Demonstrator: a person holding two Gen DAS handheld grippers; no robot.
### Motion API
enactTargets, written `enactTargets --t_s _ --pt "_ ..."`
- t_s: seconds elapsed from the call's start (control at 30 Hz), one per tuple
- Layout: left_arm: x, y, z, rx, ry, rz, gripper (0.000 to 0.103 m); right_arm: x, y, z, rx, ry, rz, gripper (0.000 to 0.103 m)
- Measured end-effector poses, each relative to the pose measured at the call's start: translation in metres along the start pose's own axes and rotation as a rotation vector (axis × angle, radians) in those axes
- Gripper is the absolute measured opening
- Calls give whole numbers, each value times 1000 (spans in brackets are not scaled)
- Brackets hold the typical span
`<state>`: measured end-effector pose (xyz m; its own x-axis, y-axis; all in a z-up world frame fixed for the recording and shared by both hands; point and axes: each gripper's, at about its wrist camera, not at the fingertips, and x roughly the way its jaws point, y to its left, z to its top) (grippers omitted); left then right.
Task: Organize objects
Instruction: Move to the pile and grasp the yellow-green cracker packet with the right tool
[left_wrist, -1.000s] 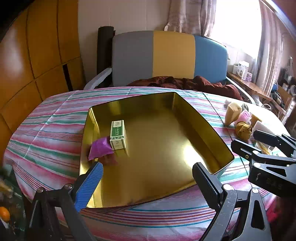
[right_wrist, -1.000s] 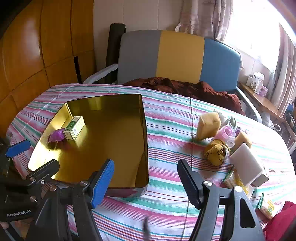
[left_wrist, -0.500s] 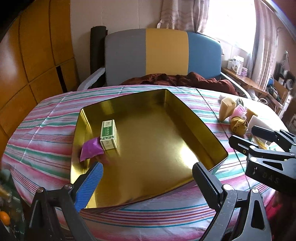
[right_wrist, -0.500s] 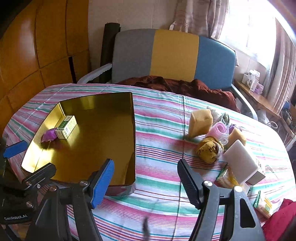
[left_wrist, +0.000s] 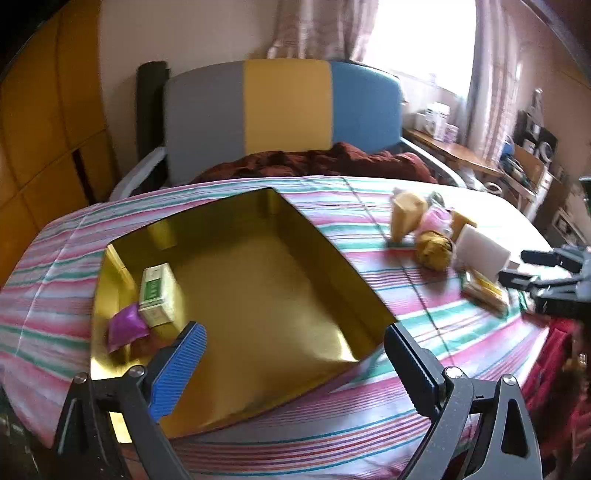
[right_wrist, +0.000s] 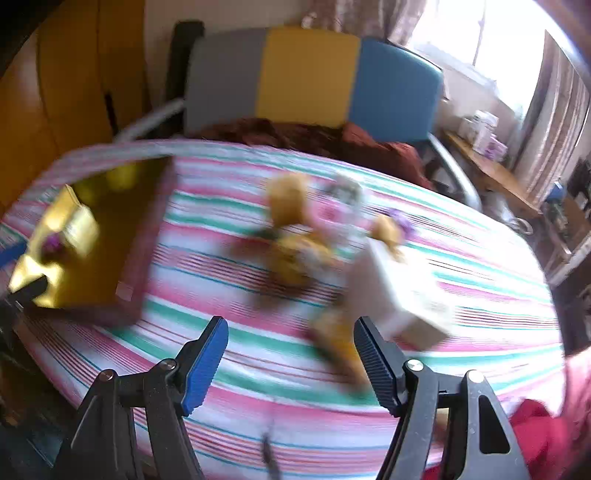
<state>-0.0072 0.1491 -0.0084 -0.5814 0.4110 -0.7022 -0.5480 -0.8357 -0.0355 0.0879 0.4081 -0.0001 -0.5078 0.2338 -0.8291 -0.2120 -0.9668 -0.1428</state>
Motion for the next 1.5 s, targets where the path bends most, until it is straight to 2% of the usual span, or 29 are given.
enactTargets --t_s 0.1,0.27,0.37,0.43,0.6,0.67,0.73,0.83,1.0,1.1,1.17,1.27,1.4,1.5 --pt "5 -12 3 24 7 -27 98 7 -43 -11 -50 109 -48 72" --pt "12 -30 8 59 23 -71 98 37 -92 -22 -152 342 -25 72" --pt "16 -43 11 82 33 -105 98 61 -104 -28 -192 463 9 72" --pt "18 -54 14 100 41 -133 98 77 -109 -32 -232 525 -23 72" --pt "31 -79 20 138 78 -201 98 99 -113 -40 -260 616 -8 71" --pt "36 -89 25 143 96 -239 98 102 -114 -43 -248 618 9 60" --pt "41 -99 30 147 107 -272 97 101 -116 -42 -237 598 8 54" --pt "51 -117 41 150 128 -341 95 96 -118 -41 -211 554 18 50" --pt "75 -153 63 101 198 -476 92 89 -121 -41 -175 494 28 46" --pt "92 -175 79 70 240 -517 93 86 -123 -40 -154 470 41 44" --pt "102 -189 88 63 262 -527 93 84 -123 -41 -145 451 49 44" --pt "120 -210 102 60 301 -500 93 82 -124 -41 -136 432 65 43" --pt "141 -239 119 97 317 -448 93 79 -121 -41 -141 412 76 43" --pt "163 -253 123 119 356 -381 91 77 -120 -42 -142 396 82 42"
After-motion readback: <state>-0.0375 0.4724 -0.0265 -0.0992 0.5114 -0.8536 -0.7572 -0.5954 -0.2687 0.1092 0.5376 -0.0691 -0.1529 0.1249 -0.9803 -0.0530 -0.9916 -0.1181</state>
